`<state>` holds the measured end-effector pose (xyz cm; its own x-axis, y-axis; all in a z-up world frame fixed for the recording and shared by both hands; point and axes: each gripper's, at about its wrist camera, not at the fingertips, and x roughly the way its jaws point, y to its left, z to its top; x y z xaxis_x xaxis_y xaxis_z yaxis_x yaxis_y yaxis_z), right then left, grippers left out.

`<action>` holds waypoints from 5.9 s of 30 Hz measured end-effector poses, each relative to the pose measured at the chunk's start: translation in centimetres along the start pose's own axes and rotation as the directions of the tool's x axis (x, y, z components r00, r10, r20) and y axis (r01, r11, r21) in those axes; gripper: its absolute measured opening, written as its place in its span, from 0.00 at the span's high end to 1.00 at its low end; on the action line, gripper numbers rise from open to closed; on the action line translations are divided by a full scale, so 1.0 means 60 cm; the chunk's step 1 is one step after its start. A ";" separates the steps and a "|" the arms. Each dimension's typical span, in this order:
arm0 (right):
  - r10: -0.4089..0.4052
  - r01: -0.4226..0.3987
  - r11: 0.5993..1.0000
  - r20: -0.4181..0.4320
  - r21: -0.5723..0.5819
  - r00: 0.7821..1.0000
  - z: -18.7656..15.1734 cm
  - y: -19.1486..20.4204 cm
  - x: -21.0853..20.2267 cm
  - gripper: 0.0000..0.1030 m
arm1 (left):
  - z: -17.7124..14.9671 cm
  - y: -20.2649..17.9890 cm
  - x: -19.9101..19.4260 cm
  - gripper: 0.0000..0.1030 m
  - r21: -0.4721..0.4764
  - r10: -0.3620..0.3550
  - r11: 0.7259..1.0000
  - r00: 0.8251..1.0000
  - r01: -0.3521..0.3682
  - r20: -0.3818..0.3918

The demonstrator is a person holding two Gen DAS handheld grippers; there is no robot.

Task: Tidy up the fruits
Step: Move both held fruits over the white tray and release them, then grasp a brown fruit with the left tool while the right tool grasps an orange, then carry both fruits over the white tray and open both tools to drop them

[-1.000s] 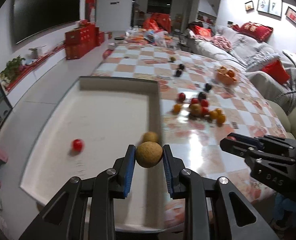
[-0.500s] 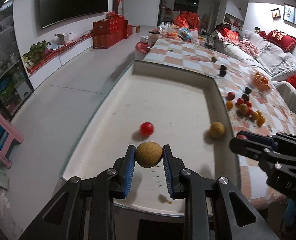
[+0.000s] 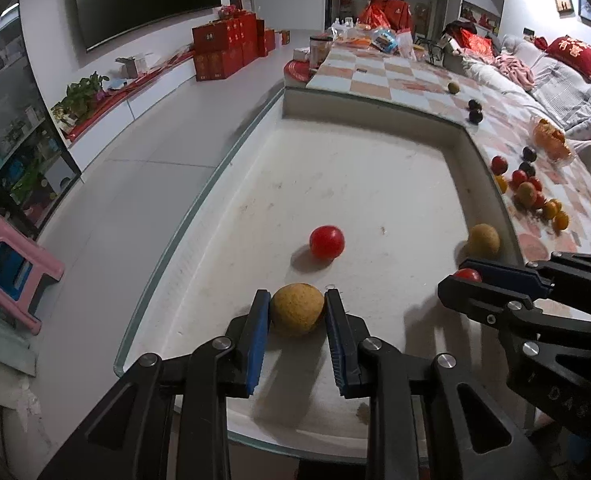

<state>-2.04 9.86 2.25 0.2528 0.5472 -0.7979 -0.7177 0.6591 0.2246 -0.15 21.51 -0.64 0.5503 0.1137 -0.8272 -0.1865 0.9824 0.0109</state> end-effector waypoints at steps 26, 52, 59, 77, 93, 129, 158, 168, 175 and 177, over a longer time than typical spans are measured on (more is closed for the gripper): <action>-0.126 0.118 0.988 0.085 0.100 0.988 -0.048 -0.102 -0.101 0.19 | 0.007 -0.062 -0.041 0.19 0.023 -0.043 0.999 0.998 0.042 0.039; -0.323 0.314 0.919 -0.002 0.238 0.946 -0.131 -0.333 -0.114 0.20 | 0.070 -0.337 0.005 0.20 0.221 -0.171 0.961 0.985 0.168 -0.009; -0.313 0.305 0.939 0.030 0.161 0.949 -0.101 -0.332 -0.095 0.41 | 0.104 -0.366 0.058 0.35 0.233 -0.163 0.956 0.984 0.175 -0.072; -0.254 0.241 0.959 0.076 0.147 0.964 -0.086 -0.351 -0.094 0.77 | 0.137 -0.420 0.100 0.73 0.310 -0.182 0.930 0.980 0.198 -0.079; -0.210 0.184 0.958 0.098 0.221 0.973 -0.135 -0.344 -0.141 0.76 | 0.072 -0.378 0.043 0.73 0.241 -0.257 0.933 0.964 0.266 -0.068; -0.176 0.157 0.971 0.099 0.179 0.979 -0.107 -0.203 -0.158 0.76 | 0.022 -0.187 -0.089 0.73 0.164 -0.284 0.950 0.955 0.266 0.091; -0.043 0.039 0.998 0.068 0.058 0.997 0.016 -0.053 -0.064 0.76 | 0.041 -0.016 -0.053 0.73 0.020 -0.163 0.987 0.981 0.161 0.110; -0.055 0.051 0.996 0.047 0.076 0.997 0.063 -0.068 -0.012 0.76 | 0.118 -0.040 0.016 0.73 0.004 -0.128 0.992 0.991 0.128 0.031; -0.088 0.088 0.996 0.011 0.000 0.996 0.062 -0.063 0.018 0.77 | 0.129 -0.056 0.058 0.73 0.031 -0.078 0.996 0.996 0.079 -0.039; -0.090 0.090 0.996 0.007 -0.015 0.996 0.061 -0.061 0.022 0.77 | 0.129 -0.058 0.066 0.73 0.036 -0.071 0.997 0.996 0.072 -0.053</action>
<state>3.30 10.05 2.39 0.3213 0.4891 -0.8109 -0.7014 0.6982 0.1432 8.98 19.72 0.42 0.5179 0.0361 -0.8547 -0.1171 0.9927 -0.0291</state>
